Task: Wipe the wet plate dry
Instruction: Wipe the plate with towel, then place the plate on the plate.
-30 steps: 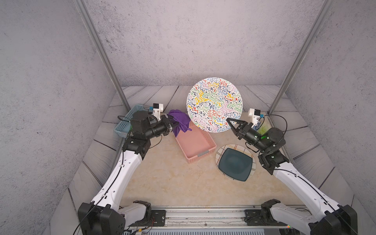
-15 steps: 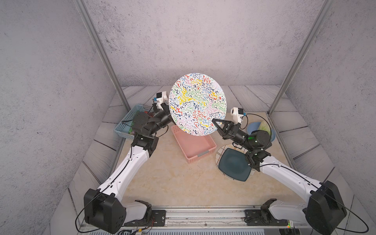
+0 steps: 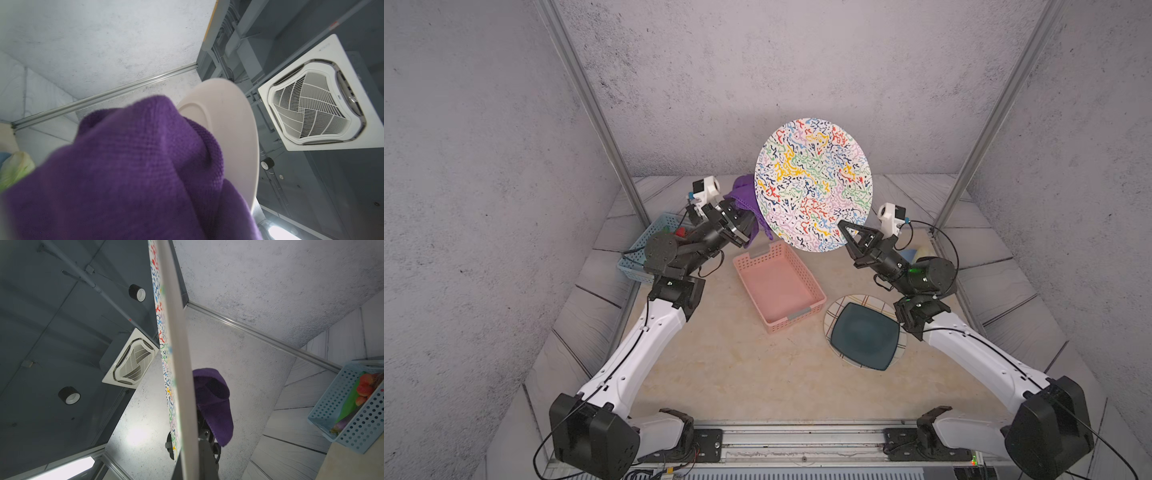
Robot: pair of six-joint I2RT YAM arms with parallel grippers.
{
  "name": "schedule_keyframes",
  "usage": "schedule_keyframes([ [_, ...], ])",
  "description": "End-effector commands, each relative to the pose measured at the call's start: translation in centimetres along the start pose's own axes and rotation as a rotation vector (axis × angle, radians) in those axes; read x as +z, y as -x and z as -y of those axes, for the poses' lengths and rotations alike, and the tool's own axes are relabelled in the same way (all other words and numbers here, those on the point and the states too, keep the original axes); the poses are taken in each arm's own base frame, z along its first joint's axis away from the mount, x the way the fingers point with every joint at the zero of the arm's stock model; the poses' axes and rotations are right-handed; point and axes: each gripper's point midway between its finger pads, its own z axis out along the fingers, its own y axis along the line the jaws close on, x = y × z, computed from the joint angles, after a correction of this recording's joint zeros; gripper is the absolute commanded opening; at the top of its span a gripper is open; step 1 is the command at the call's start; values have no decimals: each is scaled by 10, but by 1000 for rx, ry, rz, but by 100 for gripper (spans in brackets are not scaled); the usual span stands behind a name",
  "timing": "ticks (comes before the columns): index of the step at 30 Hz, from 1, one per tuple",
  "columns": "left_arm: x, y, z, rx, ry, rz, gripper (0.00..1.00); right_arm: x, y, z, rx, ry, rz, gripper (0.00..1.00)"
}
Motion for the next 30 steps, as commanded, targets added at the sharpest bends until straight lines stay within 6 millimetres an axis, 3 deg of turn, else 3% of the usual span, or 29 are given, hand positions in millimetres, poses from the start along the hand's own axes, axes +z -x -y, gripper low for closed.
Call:
schedule_keyframes([
  [1,13,-20,49,66,-165,-83,0,2,-37,-10,-36,26,-112,0],
  [3,21,-31,42,54,-170,-112,0,7,-41,-11,-31,29,-122,0],
  [6,25,-55,20,46,-128,-154,0,12,-29,-11,-33,37,-68,0],
  [10,7,-71,-2,53,-75,-147,0,12,5,-2,-42,3,18,0],
  [13,-10,-77,-8,113,5,-149,0,-2,38,9,-50,-40,113,0],
  [15,-24,-79,-19,202,120,-153,0,-22,60,15,-71,-76,178,0],
  [18,-50,-77,-34,325,296,-148,0,-53,73,28,-119,-191,244,0],
  [22,-86,-61,-67,449,549,-118,0,-131,80,74,-187,-600,404,0],
  [26,-104,-51,-90,407,600,-107,0,-217,62,103,-254,-1029,489,0],
  [30,-114,-48,-105,387,630,-100,0,-267,25,133,-165,-1204,460,0],
])
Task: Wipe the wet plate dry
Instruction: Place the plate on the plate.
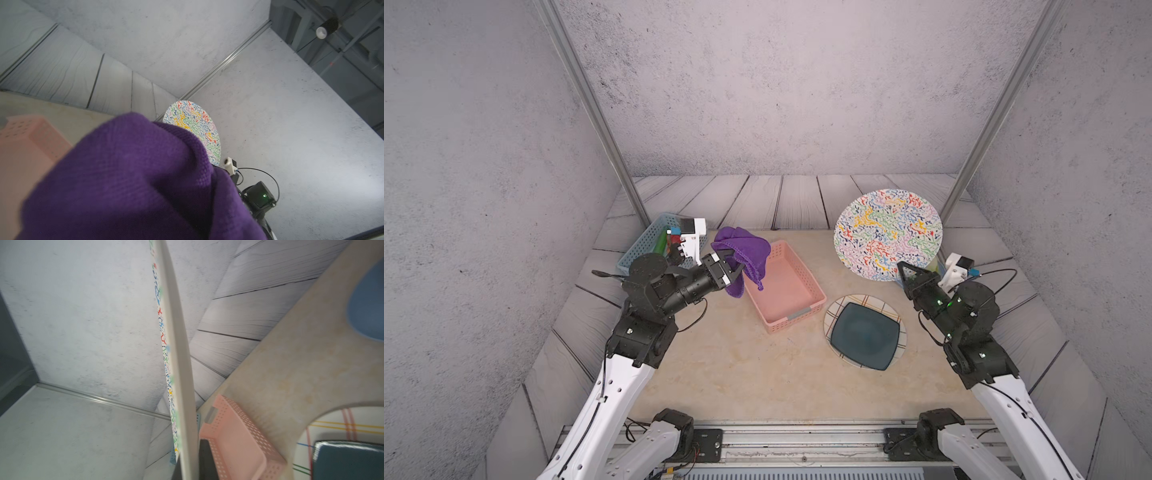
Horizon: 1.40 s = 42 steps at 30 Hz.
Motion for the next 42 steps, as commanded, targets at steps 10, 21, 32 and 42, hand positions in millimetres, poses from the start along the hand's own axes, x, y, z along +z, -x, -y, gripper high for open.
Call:
schedule_keyframes([
  [10,6,-20,-32,-22,41,-66,0,-39,-75,134,-5,-325,-176,0],
  [21,3,-34,-49,-52,68,-78,0,-34,-128,190,96,-415,-356,0],
  [32,1,-40,-56,-71,74,-75,0,-73,-159,261,149,-698,-423,25],
  [42,-16,-53,-92,10,283,-99,0,-101,-123,246,58,-863,-348,81],
])
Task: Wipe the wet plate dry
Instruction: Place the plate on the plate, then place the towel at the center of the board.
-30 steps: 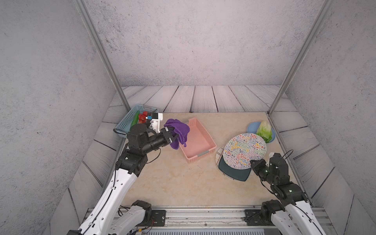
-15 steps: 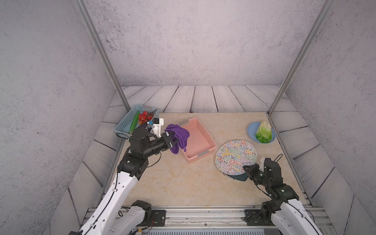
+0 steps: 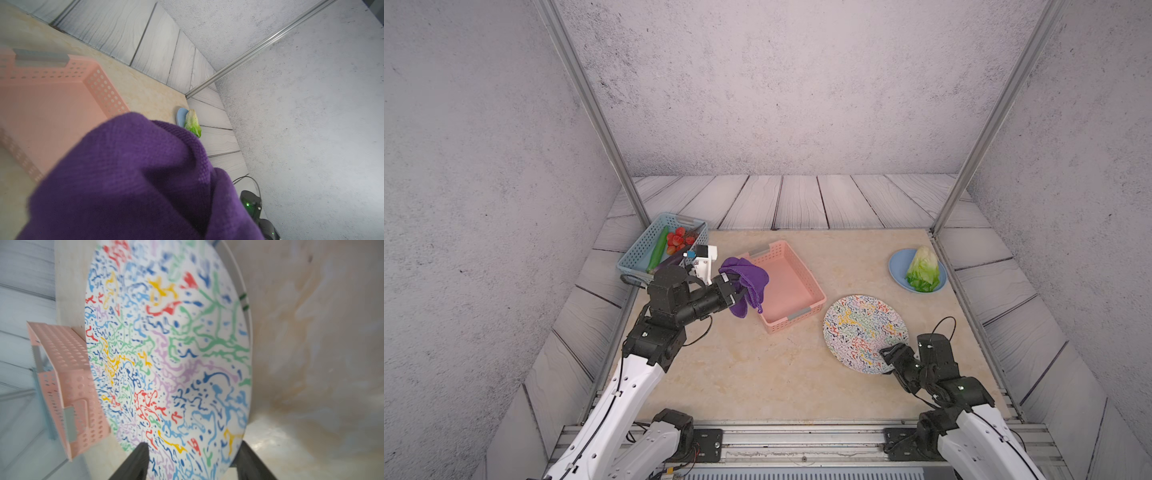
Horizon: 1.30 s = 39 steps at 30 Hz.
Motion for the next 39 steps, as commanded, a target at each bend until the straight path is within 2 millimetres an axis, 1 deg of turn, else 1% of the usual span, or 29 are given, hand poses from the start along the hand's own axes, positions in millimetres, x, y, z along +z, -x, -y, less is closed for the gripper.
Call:
schedule_keyframes([
  [1,-11,-4,-26,60,148,9,0,-23,7,32,-2,-192,58,83],
  [3,-15,-8,-41,55,219,11,0,-40,22,16,-8,-155,136,85],
  [4,-16,-11,-51,47,257,10,0,-47,29,7,-10,-127,171,93],
  [5,-16,-14,-61,37,296,5,0,-55,36,-5,-21,-88,200,94],
  [7,-17,-22,-86,13,386,-5,0,-66,46,-31,-68,-5,242,94],
  [10,-14,-37,-135,-8,556,-58,0,-76,57,-70,-188,100,269,94],
  [12,-8,-48,-170,3,658,-110,0,-78,63,-94,-259,146,269,94],
  [13,-6,-53,-184,11,699,-136,8,-78,65,-102,-282,159,266,94],
  [14,-4,-60,-197,18,741,-177,23,-77,67,-109,-300,168,262,94],
  [16,-5,-72,-216,22,810,-259,72,-78,71,-126,-345,201,267,95],
  [17,-4,-77,-220,21,814,-284,94,-78,73,-132,-370,207,271,96],
  [18,-4,-80,-222,19,819,-298,100,-78,76,-136,-395,203,277,97],
  [21,-9,-77,-215,32,808,-284,99,-78,88,-139,-449,159,324,99],
  [22,-11,-72,-210,43,805,-267,99,-78,93,-138,-468,142,347,99],
  [24,-23,-58,-196,73,817,-221,99,-75,105,-133,-497,89,414,99],
  [27,-42,-26,-173,153,841,-79,99,-68,128,-118,-532,-16,533,99],
  [29,-57,2,-159,222,860,67,99,-63,141,-110,-567,-77,612,99],
  [31,-73,26,-153,287,915,191,99,-53,153,-103,-598,-135,683,99],
  [34,-88,55,-157,394,1022,322,99,-33,168,-94,-638,-208,750,99],
  [35,-90,59,-164,417,1058,336,99,-26,173,-93,-658,-232,762,99],
  [37,-93,66,-176,422,1109,371,99,-4,179,-84,-696,-303,743,99],
  [39,-95,63,-195,416,1165,390,99,7,188,-86,-736,-379,677,99],
])
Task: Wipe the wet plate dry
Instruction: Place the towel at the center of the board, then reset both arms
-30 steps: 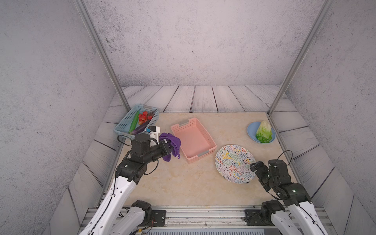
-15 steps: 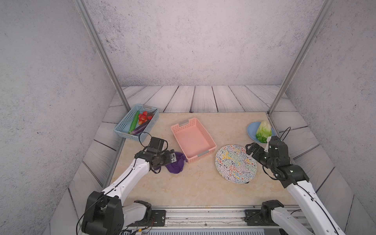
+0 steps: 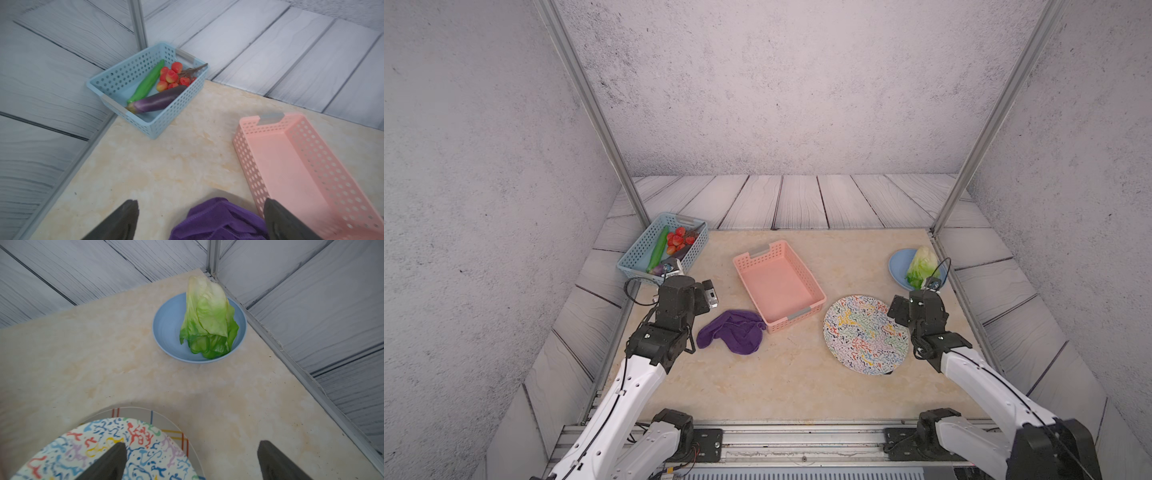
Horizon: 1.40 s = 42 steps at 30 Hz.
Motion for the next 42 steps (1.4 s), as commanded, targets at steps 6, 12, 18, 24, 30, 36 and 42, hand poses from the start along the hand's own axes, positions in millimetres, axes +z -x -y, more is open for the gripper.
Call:
schedule_keyframes([
  [6,37,-29,-39,126,203,131,99,47,28,7,-150,-133,46,99],
  [12,53,-44,-48,189,265,91,99,59,28,-4,-131,-46,131,99],
  [18,58,-49,-48,197,265,76,99,70,21,-21,-142,79,258,99],
  [24,61,-53,-48,205,260,78,99,73,17,-22,-126,131,272,99],
  [30,74,-53,-49,230,275,69,99,71,18,-21,-130,130,279,99],
  [36,113,-59,-48,243,259,14,99,71,18,-21,-129,129,284,99],
  [42,145,-63,-49,237,224,-31,99,71,18,-21,-128,129,286,99],
])
